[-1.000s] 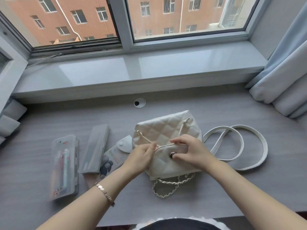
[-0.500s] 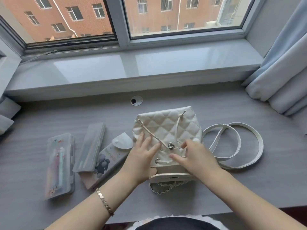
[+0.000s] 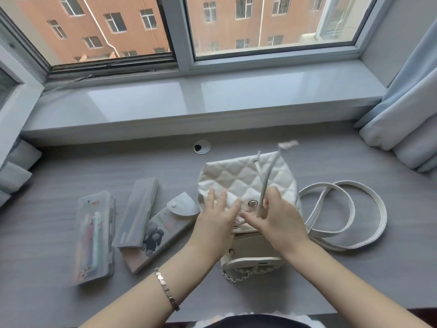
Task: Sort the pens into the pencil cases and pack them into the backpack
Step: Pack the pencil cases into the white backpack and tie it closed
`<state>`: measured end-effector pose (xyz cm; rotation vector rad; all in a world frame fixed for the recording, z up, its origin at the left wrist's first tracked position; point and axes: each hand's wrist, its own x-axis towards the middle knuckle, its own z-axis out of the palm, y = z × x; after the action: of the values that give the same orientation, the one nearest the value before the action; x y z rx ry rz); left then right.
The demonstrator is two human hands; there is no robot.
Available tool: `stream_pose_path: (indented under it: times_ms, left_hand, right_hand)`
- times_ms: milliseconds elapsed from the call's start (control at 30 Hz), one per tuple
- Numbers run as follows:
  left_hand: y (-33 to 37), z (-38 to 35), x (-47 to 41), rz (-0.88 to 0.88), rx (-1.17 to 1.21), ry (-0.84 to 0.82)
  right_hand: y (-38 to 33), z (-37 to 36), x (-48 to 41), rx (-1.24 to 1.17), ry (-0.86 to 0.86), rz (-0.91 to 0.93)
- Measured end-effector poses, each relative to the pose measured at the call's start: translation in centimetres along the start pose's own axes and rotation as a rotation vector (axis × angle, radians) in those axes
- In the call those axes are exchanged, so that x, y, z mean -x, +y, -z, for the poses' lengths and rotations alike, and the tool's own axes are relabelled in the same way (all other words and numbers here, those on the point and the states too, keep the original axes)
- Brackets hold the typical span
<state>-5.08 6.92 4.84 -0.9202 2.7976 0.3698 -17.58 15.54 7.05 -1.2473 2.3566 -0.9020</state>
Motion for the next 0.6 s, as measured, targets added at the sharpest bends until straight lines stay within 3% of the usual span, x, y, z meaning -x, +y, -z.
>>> stream_pose_path:
  times_ms: [67,167,233,367,467,533,600]
  left_hand:
    - [0.2,0.2,-0.1,-0.011,0.003,0.071]
    - [0.3,0.6,0.5,0.089,0.04,-0.105]
    - [0.4,0.9,0.6,0.093,0.028,-0.127]
    - [0.5,0.8,0.2,0.069,-0.022,-0.132]
    - [0.1,1.0,-0.1,0.109,0.078,-0.13]
    - [-0.2,1.2,-0.1,0.118,0.164,-0.083]
    - [-0.6,1.0,-0.4,0.09,0.245,0.036]
  right_hand:
    - [-0.6,0.5,-1.2,-0.087,0.031,-0.013]
    - [-2.7,2.5,-4.0,-0.169,0.109,-0.029]
    - [-4.6,4.4,-6.0,-0.202,0.135,-0.002]
    - [-7.2,6.2,-9.0,-0.157,0.087,0.077]
    - [-6.3,4.6,-9.5,-0.076,0.021,0.017]
    - [-5.1,3.3,-7.7,0.049,0.126,0.079]
    - [-3.7,2.2,-4.7,0.069,0.366,0.361]
